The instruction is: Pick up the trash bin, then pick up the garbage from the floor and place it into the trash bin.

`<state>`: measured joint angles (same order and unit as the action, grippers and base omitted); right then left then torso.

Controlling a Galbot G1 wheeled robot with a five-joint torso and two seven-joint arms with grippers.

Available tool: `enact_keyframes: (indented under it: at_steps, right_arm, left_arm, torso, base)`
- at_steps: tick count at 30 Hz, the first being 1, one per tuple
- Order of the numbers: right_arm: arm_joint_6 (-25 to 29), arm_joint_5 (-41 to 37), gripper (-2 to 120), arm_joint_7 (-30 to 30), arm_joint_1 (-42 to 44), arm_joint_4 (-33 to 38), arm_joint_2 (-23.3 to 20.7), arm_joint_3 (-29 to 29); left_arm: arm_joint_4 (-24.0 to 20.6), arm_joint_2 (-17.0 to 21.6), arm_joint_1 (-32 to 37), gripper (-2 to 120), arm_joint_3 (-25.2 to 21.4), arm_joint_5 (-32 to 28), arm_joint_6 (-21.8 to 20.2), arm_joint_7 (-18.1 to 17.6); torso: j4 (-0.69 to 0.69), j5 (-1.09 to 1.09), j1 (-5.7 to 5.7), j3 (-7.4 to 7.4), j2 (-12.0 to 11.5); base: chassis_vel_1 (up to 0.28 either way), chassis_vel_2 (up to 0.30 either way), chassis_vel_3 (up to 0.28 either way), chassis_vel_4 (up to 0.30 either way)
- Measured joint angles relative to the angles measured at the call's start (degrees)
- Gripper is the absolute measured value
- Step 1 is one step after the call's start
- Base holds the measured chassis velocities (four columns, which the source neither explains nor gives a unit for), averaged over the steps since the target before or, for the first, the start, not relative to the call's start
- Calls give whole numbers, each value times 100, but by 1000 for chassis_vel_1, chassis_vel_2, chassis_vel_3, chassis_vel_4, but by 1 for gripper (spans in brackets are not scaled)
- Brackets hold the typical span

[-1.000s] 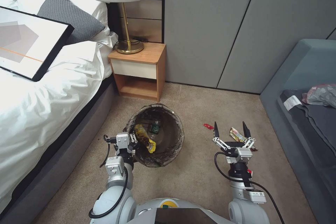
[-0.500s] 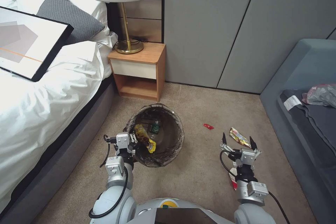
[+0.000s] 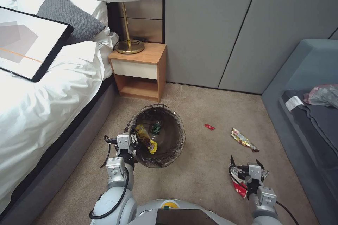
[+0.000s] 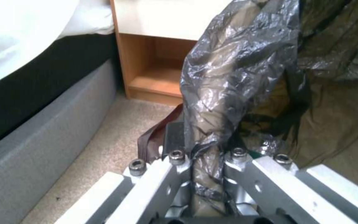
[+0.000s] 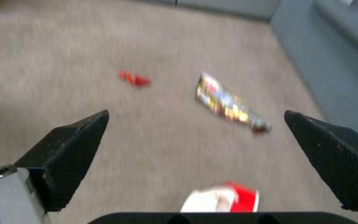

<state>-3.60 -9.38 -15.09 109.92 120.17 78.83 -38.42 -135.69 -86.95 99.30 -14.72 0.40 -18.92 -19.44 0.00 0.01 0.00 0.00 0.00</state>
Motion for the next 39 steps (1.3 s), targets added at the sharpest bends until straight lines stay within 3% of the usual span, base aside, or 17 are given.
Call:
enact_keyframes:
  at_steps: [15,33,39]
  right_arm:
    - [-491,-1205,100,336,-511,-1492,-288,-51]
    - [-524,-1616,100,737,-1362,-2633,-456,-261]
    - [-617,-1689,86,736,-1580,-3025,-450,-276]
  left_arm:
    - [0,0,0,3,0,0,0,0]
    - [0,0,0,3,0,0,0,0]
    - [0,0,0,3,0,0,0,0]
  torso:
    - [0,-1,0,0,0]
    - [1,-1,0,0,0]
    - [1,0,0,0,0]
  base:
    - [0,0,0,0]
    - [0,0,0,0]
    - [0,0,0,0]
